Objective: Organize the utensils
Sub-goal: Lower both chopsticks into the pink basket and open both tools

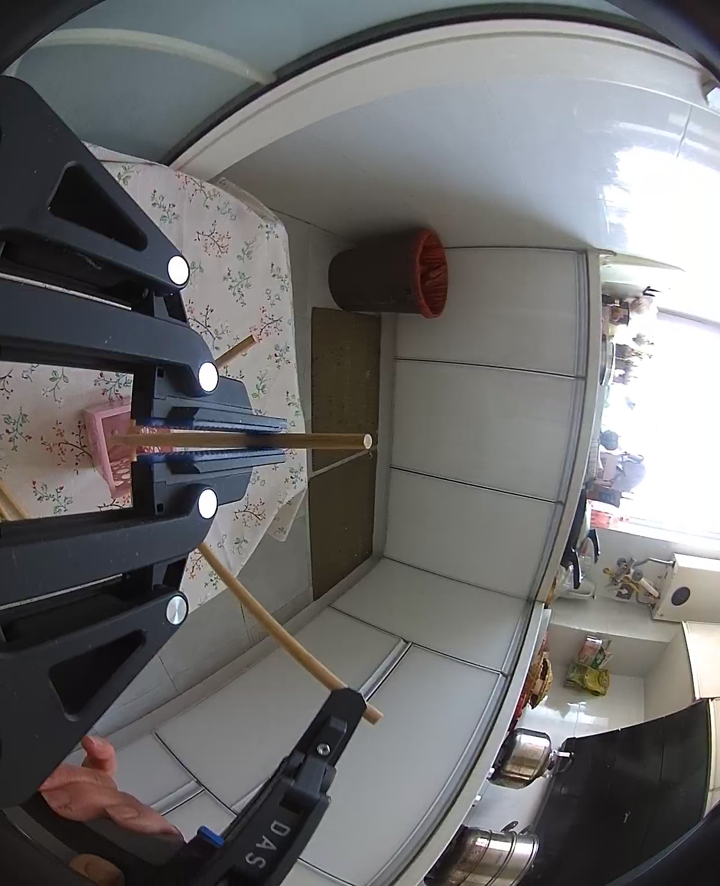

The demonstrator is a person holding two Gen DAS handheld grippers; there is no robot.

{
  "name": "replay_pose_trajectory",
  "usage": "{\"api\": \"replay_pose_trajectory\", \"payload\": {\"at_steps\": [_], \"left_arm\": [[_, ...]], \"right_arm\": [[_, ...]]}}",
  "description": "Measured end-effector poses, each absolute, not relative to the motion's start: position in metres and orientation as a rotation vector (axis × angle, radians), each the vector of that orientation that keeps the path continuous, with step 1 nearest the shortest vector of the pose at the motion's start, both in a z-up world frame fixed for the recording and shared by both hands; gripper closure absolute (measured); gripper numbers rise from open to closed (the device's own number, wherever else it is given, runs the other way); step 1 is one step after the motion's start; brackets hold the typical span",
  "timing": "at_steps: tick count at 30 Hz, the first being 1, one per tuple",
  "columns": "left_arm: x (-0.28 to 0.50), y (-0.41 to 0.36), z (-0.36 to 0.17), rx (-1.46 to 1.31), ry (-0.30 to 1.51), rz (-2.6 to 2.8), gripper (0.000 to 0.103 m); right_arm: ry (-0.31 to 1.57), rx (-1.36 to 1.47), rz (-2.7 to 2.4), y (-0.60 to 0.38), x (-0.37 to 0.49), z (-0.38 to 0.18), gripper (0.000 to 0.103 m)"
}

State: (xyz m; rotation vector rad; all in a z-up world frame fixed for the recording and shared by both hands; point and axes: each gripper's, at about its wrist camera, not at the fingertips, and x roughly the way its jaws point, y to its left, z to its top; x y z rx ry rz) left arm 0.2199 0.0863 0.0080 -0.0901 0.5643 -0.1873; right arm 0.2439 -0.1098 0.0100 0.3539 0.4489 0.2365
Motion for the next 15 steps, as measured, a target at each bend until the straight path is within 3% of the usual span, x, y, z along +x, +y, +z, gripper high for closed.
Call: {"api": "replay_pose_trajectory", "payload": {"at_steps": [8, 12, 15], "left_arm": [[0.237, 0.083, -0.018, -0.079, 0.618, -0.188, 0.097], [0.231, 0.091, -0.013, -0.097, 0.58, -0.151, 0.072], [0.225, 0.094, 0.0, -0.101, 0.548, -0.133, 0.065]], "right_arm": [[0.477, 0.332, 0.256, -0.095, 0.271, -0.021, 0.095], [0.5, 0.324, 0.27, -0.089, 0.276, -0.028, 0.092], [0.494, 0.327, 0.269, -0.091, 0.272, -0.024, 0.091]]}}
